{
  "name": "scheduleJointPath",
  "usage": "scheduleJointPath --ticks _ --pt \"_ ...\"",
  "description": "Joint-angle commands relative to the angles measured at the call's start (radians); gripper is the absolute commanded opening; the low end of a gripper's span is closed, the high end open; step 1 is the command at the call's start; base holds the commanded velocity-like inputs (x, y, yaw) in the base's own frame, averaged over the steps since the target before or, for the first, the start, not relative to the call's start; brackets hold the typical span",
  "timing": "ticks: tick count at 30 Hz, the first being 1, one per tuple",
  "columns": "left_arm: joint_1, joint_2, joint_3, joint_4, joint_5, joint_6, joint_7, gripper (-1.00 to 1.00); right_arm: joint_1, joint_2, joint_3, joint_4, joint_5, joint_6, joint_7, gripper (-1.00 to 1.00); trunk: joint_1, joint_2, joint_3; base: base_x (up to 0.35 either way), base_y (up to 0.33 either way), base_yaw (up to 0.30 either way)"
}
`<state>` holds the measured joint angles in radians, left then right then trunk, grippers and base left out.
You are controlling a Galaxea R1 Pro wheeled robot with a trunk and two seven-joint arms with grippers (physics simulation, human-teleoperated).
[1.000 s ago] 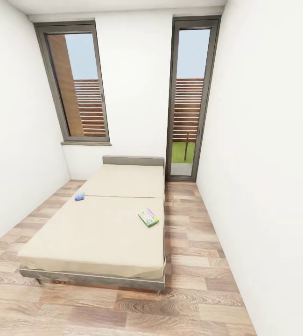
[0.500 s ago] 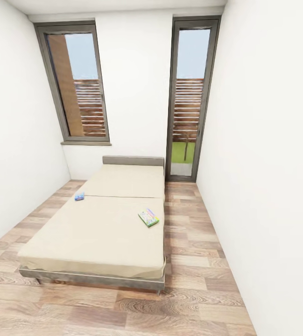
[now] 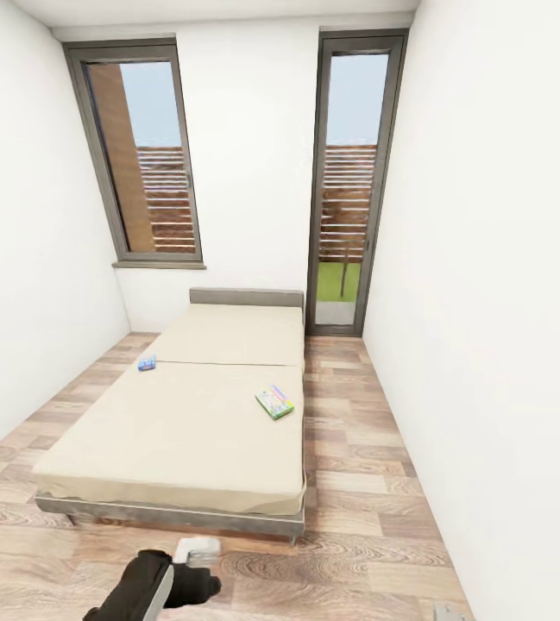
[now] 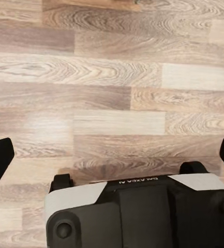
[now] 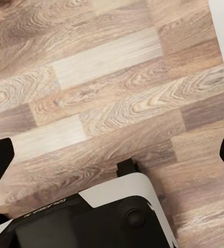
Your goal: Put all the toys in the child's room - the three board games (two on the bed and one on the table), the two jigsaw puzzles on the table, and the tennis ball on the table - inside the toy box on the table in the child's room.
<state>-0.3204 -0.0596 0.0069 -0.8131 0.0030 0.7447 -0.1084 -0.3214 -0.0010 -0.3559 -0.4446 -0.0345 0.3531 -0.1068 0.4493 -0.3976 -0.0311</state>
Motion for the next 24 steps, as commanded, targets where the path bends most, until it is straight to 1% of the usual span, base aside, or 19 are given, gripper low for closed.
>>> scheduleJointPath --ticks 1,2,4,6,7,9,14,18,22,24 --pt "-0.01 -0.001 0.001 -0.017 -0.001 0.022 -0.013 1.0 -0.003 0.001 -0.001 -0.003 -0.003 0.006 -0.004 1.0 0.001 -0.002 -0.003 0.0 0.0 0.0" --pt "-0.027 -0.003 0.0 -0.04 -0.002 0.046 -0.028 1.0 -0.007 0.001 -0.001 -0.008 -0.002 0.008 -0.006 1.0 0.001 -0.002 -0.003 0.0 0.0 0.0" --pt "-0.046 -0.005 -0.001 -0.055 -0.002 0.064 -0.037 1.0 -0.01 0.002 0.001 -0.012 -0.001 0.009 -0.006 1.0 0.001 -0.002 -0.003 0.0 0.0 0.0" --pt "-0.085 -0.008 -0.003 -0.068 -0.005 0.096 -0.046 1.0 -0.012 0.002 0.003 -0.015 0.0 0.009 -0.007 1.0 0.001 -0.002 -0.003 0.0 0.0 0.0" --pt "-0.119 -0.007 -0.004 -0.072 -0.005 0.123 -0.05 1.0 -0.013 0.002 0.003 -0.016 0.002 0.01 -0.007 1.0 0.001 -0.002 -0.003 0.0 0.0 0.0" --pt "-0.155 -0.004 -0.003 -0.074 -0.005 0.151 -0.053 1.0 -0.013 0.002 0.004 -0.017 0.004 0.01 -0.007 1.0 0.001 -0.002 -0.003 0.0 0.0 0.0" --pt "-0.238 0.009 0.0 -0.076 -0.006 0.193 -0.054 1.0 -0.013 0.001 0.004 -0.018 0.005 0.01 -0.003 1.0 0.001 -0.002 -0.003 0.0 0.0 0.0" --pt "-0.272 0.026 0.004 -0.08 -0.004 0.204 -0.057 1.0 -0.013 0.001 0.005 -0.019 0.006 0.01 -0.001 1.0 0.001 -0.002 -0.003 0.0 0.0 0.0" --pt "-0.289 0.031 0.005 -0.082 -0.002 0.205 -0.06 1.0 -0.013 0.001 0.005 -0.019 0.008 0.01 -0.001 1.0 0.001 -0.002 -0.003 0.0 0.0 0.0" --pt "-0.292 0.03 0.005 -0.083 -0.001 0.205 -0.059 1.0 -0.013 0.001 0.005 -0.019 0.009 0.01 -0.001 1.0 0.001 -0.002 -0.003 0.0 0.0 0.0"
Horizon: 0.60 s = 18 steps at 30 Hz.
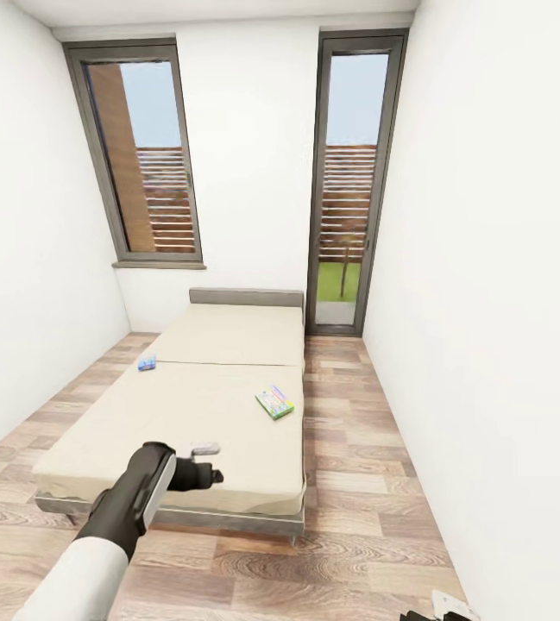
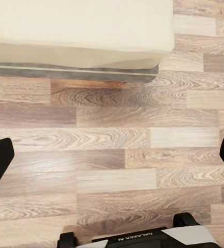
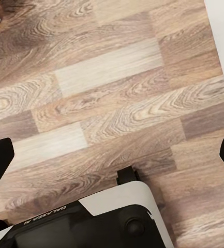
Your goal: Put all the toys in the child's room - the three board games (two on the bed and one on the table), the two jigsaw puzzles on the table, and the tennis ball on the table - inside the toy box on the table in the child's room.
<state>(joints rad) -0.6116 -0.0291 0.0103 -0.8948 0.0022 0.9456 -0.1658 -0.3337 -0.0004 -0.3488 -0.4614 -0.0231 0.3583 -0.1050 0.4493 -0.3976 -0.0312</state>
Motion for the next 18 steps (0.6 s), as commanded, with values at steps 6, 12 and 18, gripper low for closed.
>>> scheduleJointPath --ticks 6,12,18 --pt "-0.005 0.0 -0.004 -0.002 0.001 0.004 -0.001 1.0 -0.001 0.0 -0.001 -0.002 -0.002 0.005 -0.004 1.0 0.001 -0.002 -0.002 0.0 0.0 0.0" --pt "-0.006 0.003 -0.001 -0.002 0.001 0.003 -0.002 1.0 -0.001 0.002 -0.001 -0.002 0.0 0.004 -0.008 1.0 0.001 -0.002 -0.002 0.017 0.003 0.0" --pt "-0.007 0.004 0.0 -0.003 0.0 -0.03 -0.003 1.0 -0.001 0.001 -0.001 -0.002 0.0 0.003 -0.009 1.0 0.001 -0.002 -0.002 0.211 0.086 0.0"
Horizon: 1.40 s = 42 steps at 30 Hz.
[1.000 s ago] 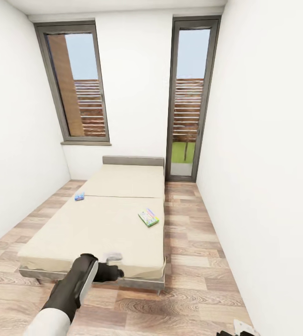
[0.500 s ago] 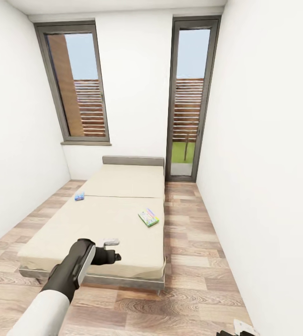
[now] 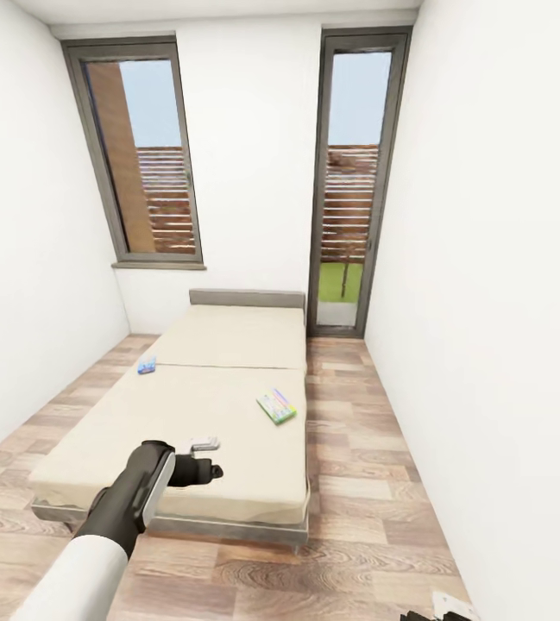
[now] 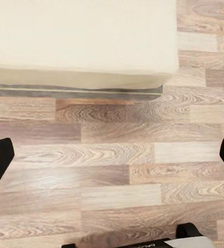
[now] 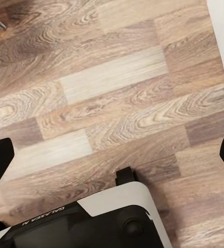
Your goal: Put all the toys in the child's room - the three board games (two on the bed and one on the table), the two jigsaw puzzles on the table, and the tennis ball on the table - inside the toy box on the table in the child's room.
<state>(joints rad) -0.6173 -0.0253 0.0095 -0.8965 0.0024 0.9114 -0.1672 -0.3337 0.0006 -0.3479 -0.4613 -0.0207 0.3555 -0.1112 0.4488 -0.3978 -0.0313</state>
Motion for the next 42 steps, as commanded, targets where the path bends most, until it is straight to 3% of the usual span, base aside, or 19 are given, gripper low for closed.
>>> scheduleJointPath --ticks 1,14,26,42 --pt "-0.001 0.0 0.001 -0.001 0.0 -0.001 -0.002 1.0 -0.001 0.0 -0.002 -0.002 -0.002 0.005 -0.003 1.0 0.001 -0.002 -0.002 0.27 0.114 0.0" --pt "-0.001 -0.002 -0.003 -0.001 -0.001 -0.02 0.001 1.0 0.0 0.001 0.0 -0.002 -0.001 0.005 -0.004 1.0 0.001 -0.002 -0.002 0.122 0.032 0.0" --pt "-0.001 -0.006 -0.008 -0.001 -0.001 -0.02 0.002 1.0 0.001 0.001 0.0 -0.001 -0.001 0.005 -0.003 1.0 0.001 -0.002 -0.004 0.151 -0.123 0.0" --pt "-0.001 -0.002 -0.01 -0.001 -0.002 -0.02 0.002 1.0 0.0 -0.001 0.0 0.002 -0.001 0.005 -0.004 1.0 0.001 -0.002 -0.027 0.043 -0.034 0.0"
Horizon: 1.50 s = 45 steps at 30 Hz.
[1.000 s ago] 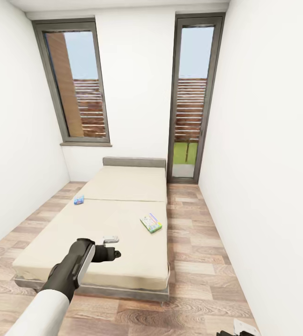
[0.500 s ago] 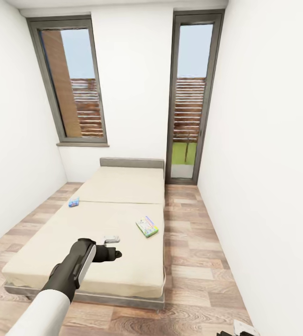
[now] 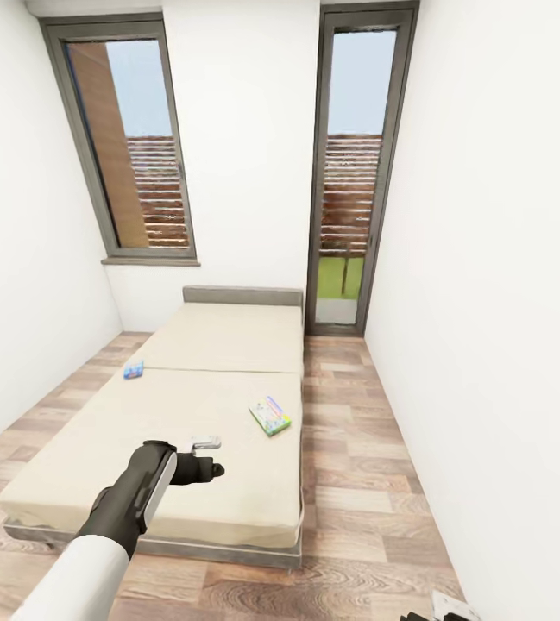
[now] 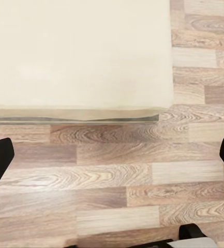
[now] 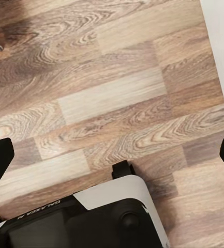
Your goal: Put all the toys in the child's room - the three board games (two on the bed and one on the table), the two jigsaw puzzles on the table, and the tennis ball on the table - inside the toy box on the table in the child's room.
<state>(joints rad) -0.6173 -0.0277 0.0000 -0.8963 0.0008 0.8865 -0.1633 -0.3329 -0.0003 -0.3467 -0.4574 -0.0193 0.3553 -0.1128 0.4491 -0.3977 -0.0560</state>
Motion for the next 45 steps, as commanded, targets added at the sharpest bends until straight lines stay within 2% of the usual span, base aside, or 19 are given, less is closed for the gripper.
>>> scheduleJointPath --ticks 1,14,22,30,45 --pt "-0.001 0.0 0.0 -0.001 -0.001 0.005 -0.001 1.0 -0.001 0.0 -0.002 -0.002 -0.002 0.005 -0.002 1.0 0.001 -0.002 -0.004 0.141 -0.118 0.0" --pt "-0.001 0.0 0.0 -0.001 -0.002 0.004 0.001 1.0 0.0 0.0 -0.002 -0.001 -0.002 0.001 -0.001 1.0 0.001 -0.002 -0.022 0.207 -0.046 0.0" --pt "-0.001 0.001 0.004 -0.001 -0.001 0.002 -0.002 1.0 0.0 0.0 -0.002 0.003 -0.001 -0.052 -0.001 1.0 0.001 -0.002 -0.024 0.221 -0.029 -0.09" --pt "-0.001 0.002 0.004 -0.001 -0.001 0.002 -0.002 1.0 0.0 0.0 -0.002 0.003 -0.001 -0.06 -0.001 1.0 0.001 -0.002 -0.024 0.061 -0.004 -0.17" --pt "-0.001 0.003 0.006 -0.001 -0.001 0.002 -0.002 1.0 0.001 0.0 -0.001 0.003 -0.001 -0.062 -0.001 1.0 0.001 -0.002 -0.024 0.126 -0.047 -0.012"
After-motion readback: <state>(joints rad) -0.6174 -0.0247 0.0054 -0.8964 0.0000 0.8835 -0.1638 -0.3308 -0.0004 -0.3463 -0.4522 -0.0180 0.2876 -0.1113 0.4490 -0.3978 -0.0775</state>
